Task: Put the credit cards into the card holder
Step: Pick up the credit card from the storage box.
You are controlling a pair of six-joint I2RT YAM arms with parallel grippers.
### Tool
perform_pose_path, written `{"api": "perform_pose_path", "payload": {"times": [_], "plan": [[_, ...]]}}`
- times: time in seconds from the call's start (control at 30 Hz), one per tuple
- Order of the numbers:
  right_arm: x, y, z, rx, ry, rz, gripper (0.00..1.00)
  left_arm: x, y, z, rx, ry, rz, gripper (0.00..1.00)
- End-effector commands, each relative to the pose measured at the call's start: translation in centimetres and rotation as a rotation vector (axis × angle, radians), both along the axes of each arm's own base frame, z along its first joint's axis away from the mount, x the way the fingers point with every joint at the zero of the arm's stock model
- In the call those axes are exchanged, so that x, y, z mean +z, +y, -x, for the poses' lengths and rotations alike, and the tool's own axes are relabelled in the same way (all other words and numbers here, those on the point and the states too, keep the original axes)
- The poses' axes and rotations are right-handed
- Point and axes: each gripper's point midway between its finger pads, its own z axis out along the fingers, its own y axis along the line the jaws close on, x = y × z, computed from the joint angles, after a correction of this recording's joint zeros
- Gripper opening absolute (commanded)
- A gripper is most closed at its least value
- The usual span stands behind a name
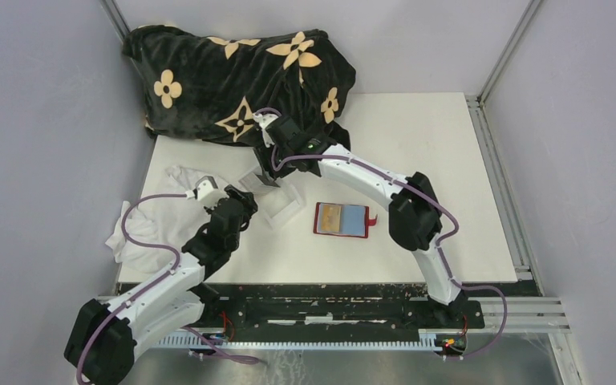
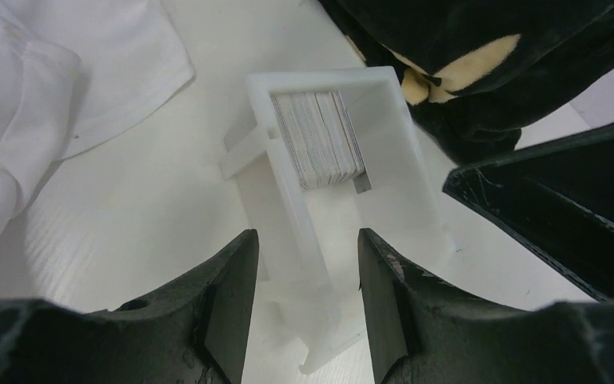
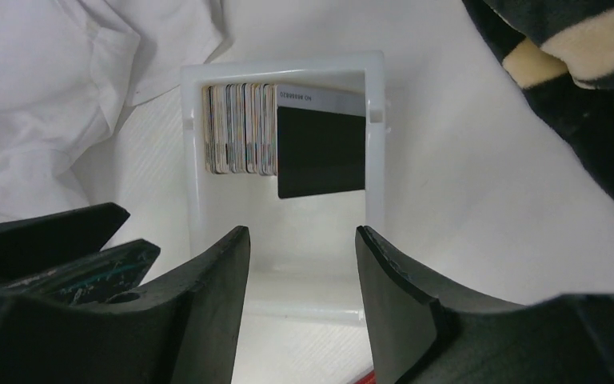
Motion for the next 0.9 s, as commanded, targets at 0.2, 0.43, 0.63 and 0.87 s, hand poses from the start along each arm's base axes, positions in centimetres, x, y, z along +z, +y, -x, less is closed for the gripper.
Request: {"api": "perform_pose_path", "payload": {"times": [0.2,0.43,0.63,0.87], "plan": [[-1.7,2.9,-1.5,0.120,-0.025,0.056,0.58,-0.8,-0.9,-1.9,-0.055,0.013,0.142,0.56],[-2.9,4.0,-1.5,0.131,0.011,0.026,0.58,-1.6,-0.7,-2.7,-0.059,0.032,0.161,0.55],[-3.4,4.9,-1.4,0.134,0.065,-0.035,0.58,-1.8,-0.1,-3.3,-0.044,0.030,0.174,0.55],[-3.8,5.3,-2.0,0.120,0.120,-0.088,0.58,-2.3,0.4,-3.8,-0.027,0.036,0.185,0.55]]}}
